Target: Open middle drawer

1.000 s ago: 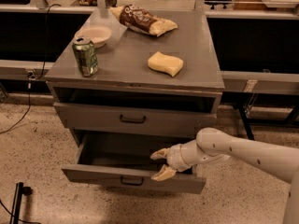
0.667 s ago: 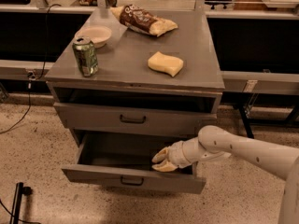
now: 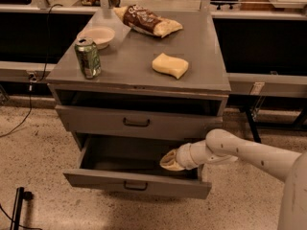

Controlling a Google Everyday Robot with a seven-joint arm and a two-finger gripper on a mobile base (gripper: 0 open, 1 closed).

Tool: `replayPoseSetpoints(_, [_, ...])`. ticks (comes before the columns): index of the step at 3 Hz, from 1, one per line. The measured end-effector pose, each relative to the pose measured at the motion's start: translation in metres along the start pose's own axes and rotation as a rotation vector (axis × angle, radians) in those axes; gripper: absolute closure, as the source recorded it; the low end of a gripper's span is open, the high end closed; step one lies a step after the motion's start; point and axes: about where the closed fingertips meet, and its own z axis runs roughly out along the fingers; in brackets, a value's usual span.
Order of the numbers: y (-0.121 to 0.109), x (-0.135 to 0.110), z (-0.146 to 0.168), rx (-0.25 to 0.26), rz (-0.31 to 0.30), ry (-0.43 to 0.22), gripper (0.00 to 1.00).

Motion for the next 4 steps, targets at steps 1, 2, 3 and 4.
replayPoseSetpoints(1, [0.003, 0.019, 0.01, 0.001, -0.014, 0.044, 0.94])
replayPoseSetpoints(2, [0.013, 0.03, 0.024, -0.04, -0.045, 0.079, 1.0])
replayPoseSetpoints(3, [0.019, 0.03, 0.039, -0.125, -0.083, 0.09, 1.0])
replayPoseSetpoints(4, [0.042, 0.016, 0.045, -0.22, -0.107, 0.069, 1.0])
